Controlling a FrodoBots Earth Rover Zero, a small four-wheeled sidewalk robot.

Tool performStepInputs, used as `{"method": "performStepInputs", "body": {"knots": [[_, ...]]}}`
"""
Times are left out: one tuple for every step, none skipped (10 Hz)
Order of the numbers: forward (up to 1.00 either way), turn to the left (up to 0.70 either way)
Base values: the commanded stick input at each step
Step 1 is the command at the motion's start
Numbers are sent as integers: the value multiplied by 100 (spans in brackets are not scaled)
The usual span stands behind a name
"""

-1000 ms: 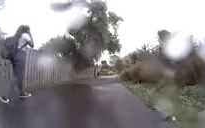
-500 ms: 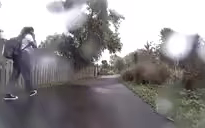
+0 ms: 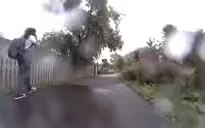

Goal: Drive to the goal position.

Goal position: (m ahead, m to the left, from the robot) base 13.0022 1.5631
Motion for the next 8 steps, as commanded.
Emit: {"method": "performStepInputs", "body": {"knots": [[85,0],[85,0],[85,0],[85,0],[85,0],[85,0],[85,0],[85,0]]}}
